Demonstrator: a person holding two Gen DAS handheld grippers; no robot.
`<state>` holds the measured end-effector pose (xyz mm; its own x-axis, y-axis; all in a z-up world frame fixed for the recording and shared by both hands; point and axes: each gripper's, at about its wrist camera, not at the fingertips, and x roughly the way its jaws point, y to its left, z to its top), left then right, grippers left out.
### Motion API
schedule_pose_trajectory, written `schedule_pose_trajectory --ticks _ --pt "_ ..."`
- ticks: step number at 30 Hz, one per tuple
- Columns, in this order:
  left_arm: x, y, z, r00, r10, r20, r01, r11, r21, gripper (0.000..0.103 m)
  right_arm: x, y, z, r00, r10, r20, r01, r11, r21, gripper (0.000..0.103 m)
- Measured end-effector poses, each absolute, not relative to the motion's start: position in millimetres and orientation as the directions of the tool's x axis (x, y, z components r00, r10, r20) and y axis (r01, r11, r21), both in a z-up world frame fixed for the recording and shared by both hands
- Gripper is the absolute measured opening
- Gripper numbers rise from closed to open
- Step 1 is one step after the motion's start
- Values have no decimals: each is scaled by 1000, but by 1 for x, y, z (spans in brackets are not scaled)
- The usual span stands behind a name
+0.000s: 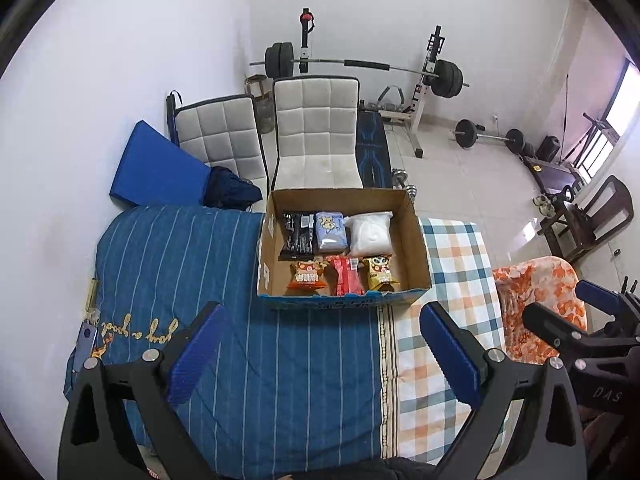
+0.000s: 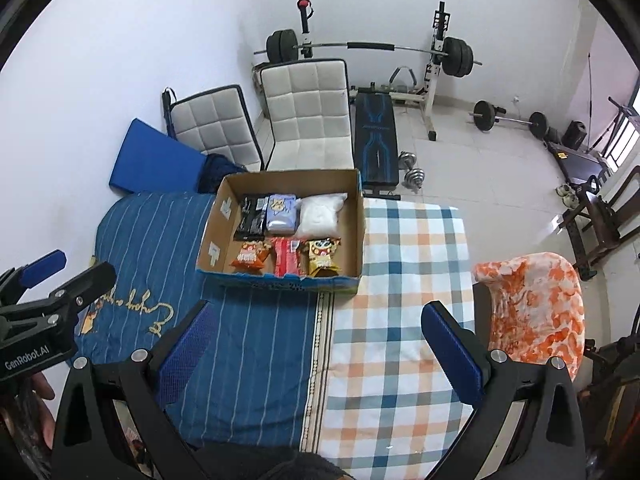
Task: Organize snacks
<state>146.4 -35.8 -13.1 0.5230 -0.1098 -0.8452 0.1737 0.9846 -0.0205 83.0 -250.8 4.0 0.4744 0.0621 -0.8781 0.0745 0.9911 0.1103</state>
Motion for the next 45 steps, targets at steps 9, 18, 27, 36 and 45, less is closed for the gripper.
schedule_pose_trajectory --ticks 9,18,27,36,45 --pt "144 -36 -6 549 -99 -830 166 986 -8 99 84 -258 20 514 39 -857 96 990 103 103" --pt "145 -33 -6 562 -87 -822 141 990 -8 103 85 -259 23 520 22 -854 105 990 90 103" --pt "147 -31 -6 561 -81 -824 131 991 -8 103 87 -257 25 525 22 -851 96 992 85 103" --pt "147 -30 -7 567 -71 -820 124 992 0 103 92 -252 26 529 24 -848 87 993 82 103" --pt "148 -28 -6 575 -63 -816 115 993 5 103 96 -249 25 526 33 -850 74 994 85 103"
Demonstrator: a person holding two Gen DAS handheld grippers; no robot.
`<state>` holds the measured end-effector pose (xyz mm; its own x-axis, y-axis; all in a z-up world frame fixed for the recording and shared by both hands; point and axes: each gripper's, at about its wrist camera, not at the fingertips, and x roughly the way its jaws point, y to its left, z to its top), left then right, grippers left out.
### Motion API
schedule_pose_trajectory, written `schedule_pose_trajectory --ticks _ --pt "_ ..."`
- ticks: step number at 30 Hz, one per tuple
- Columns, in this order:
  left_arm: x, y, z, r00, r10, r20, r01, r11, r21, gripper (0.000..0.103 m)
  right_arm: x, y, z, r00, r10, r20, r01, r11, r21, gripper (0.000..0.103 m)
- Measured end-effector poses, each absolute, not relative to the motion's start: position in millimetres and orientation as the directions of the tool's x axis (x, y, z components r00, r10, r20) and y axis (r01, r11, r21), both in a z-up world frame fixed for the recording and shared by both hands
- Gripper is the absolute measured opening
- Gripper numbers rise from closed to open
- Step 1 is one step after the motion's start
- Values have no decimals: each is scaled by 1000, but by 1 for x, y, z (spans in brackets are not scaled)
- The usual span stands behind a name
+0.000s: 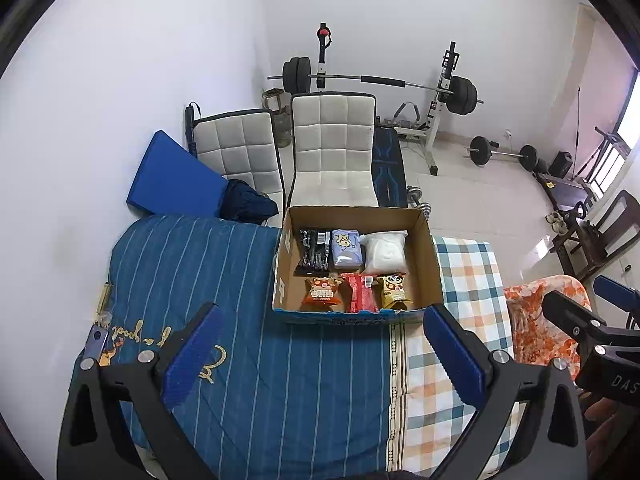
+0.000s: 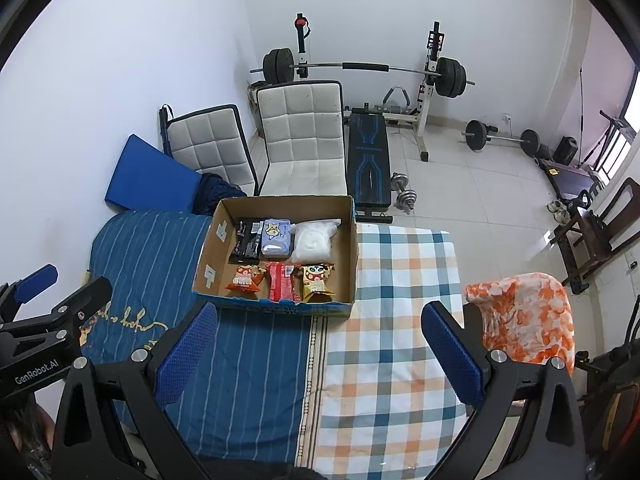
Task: Organize snacks
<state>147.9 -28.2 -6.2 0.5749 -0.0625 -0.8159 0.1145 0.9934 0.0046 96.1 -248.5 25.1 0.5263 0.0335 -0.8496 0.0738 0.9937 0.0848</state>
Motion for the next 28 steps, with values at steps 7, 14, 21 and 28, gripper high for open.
schedule_pose_trajectory --ticks 7,14,21,28 --pt "147 -27 -5 578 -64 -814 111 994 1 103 96 -247 23 520 39 -853 70 994 89 103" --pt "146 -27 -5 573 -57 -818 100 995 1 103 95 -245 23 526 26 -850 72 995 75 103" --pt "146 -27 -6 572 -59 -818 102 995 -1 103 92 -243 25 536 23 -844 70 995 72 103" --pt "147 -27 -8 570 -59 -819 100 995 -2 103 92 -243 25 538 23 -843 72 995 73 103"
